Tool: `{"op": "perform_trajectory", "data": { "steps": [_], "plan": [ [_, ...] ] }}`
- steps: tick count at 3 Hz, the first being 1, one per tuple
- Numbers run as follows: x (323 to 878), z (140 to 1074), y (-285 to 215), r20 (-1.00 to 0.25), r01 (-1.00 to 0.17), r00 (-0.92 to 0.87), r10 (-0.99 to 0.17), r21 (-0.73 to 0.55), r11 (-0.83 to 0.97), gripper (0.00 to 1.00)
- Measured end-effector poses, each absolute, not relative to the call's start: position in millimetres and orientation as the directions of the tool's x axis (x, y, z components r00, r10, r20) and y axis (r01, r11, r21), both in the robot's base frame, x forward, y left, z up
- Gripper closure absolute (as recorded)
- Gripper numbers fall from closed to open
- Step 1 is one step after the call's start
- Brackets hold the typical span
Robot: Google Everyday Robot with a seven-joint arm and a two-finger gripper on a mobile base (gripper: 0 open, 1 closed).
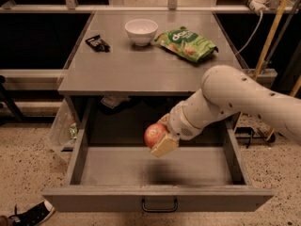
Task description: Place apple into top drawer
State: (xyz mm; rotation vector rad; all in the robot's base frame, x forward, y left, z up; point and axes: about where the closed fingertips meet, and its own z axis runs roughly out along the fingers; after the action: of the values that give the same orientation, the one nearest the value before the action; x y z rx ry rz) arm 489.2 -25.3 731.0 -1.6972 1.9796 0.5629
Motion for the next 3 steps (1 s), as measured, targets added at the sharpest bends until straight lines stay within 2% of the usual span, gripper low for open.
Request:
{"op": "perform_trajectory", "data": {
  "steps": [1,2,3],
  "plan": [
    [489,685,-16,-0.595,-1.000,-0.015,-0.804,0.009,0.012,1.00],
    [492,651,-12,-0.600,-0.998,0.049,-0.799,-0.003,-0.058,0.82],
    [494,627,-9,-0.609,-0.996,0.075,-0.789,-0.002,-0.093,0.58]
  ]
}}
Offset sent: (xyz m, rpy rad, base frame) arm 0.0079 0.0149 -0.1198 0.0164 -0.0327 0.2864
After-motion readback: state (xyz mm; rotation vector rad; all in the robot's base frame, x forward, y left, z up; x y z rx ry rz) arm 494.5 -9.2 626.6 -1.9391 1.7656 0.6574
